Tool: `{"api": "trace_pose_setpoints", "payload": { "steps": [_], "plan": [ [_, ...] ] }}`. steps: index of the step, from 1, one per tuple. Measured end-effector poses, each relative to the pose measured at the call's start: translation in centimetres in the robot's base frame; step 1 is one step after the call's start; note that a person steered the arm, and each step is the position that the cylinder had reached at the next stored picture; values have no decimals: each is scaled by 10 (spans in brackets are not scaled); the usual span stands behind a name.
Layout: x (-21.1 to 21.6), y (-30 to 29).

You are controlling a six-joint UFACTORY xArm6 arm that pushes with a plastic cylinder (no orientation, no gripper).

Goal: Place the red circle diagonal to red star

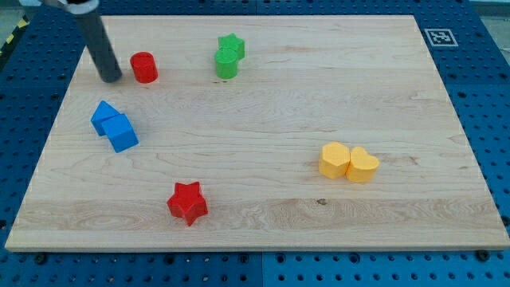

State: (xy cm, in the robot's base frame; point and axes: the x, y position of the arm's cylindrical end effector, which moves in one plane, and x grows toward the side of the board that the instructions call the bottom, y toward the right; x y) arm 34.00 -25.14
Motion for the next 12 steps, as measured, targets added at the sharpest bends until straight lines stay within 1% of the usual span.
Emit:
{"api": "trace_pose_setpoints", "payload": {
  "steps": [1,2,3,4,5,6,7,8,9,10,11,12],
  "plan": [
    [-8,-10],
    [-36,18],
    [-21,81],
    [2,87],
    [-9,68],
    [-9,63],
    [26,88],
    [27,87],
    [29,67],
    [38,68],
    [56,114],
    [80,125]
  ]
}}
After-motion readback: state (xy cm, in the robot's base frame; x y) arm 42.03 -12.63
